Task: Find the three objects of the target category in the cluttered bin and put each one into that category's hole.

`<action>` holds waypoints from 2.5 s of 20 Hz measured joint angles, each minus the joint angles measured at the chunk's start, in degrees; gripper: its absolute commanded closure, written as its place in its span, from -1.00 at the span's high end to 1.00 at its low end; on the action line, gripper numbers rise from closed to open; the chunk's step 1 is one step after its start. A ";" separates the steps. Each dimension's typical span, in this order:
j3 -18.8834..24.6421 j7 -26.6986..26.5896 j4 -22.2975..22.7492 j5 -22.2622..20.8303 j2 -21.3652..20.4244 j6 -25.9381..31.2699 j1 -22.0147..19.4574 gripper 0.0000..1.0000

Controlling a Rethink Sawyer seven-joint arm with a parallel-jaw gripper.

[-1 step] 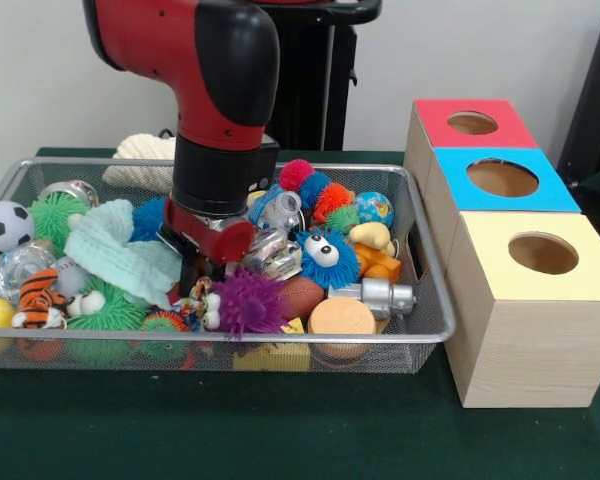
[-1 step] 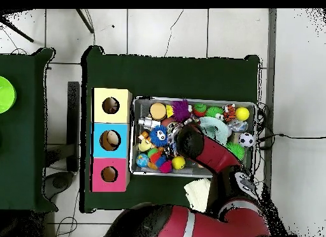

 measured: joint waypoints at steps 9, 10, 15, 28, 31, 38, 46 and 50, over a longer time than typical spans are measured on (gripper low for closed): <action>-0.82 0.74 1.70 4.04 0.53 -2.47 1.61 1.00; -0.82 0.82 1.89 4.18 0.64 -3.17 1.61 1.00; -0.82 0.87 2.36 4.43 1.49 -5.31 1.61 -1.00; -0.80 0.87 3.91 7.82 1.59 -8.58 2.40 -1.00; -0.84 0.87 4.58 8.91 1.26 -8.76 2.68 -1.00; -4.11 0.87 5.92 12.05 -0.18 -6.21 6.48 -1.00; -12.23 0.88 5.97 13.01 -5.39 9.88 13.79 -1.00; -13.71 0.88 6.00 12.98 -7.30 13.83 14.22 -1.00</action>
